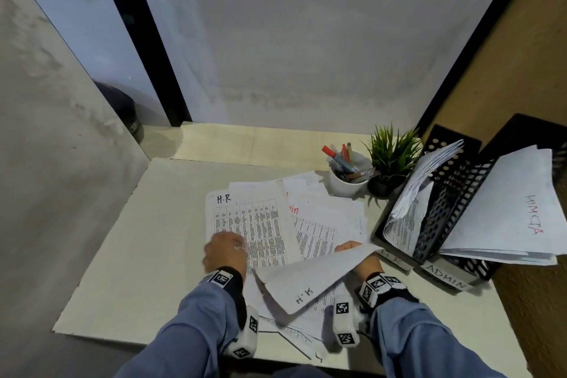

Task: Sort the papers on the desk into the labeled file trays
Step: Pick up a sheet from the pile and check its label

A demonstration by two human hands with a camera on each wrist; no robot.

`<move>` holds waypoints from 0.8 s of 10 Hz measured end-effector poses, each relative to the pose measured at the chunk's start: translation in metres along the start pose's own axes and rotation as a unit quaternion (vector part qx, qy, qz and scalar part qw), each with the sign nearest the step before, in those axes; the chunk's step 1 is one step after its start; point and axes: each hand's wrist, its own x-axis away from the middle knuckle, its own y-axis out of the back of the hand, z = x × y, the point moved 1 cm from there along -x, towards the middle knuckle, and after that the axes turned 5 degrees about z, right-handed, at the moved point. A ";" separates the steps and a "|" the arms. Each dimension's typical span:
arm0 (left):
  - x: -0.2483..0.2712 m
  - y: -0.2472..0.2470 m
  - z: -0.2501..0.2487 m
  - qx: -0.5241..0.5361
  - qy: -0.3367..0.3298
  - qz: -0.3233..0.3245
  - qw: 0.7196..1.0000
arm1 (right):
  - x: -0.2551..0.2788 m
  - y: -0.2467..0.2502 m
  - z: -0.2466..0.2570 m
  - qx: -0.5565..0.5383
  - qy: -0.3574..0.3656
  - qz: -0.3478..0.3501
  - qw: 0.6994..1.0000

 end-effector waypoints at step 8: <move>0.006 -0.012 0.003 0.250 0.029 0.232 0.940 | 0.030 -0.005 0.004 0.099 0.062 0.016 0.993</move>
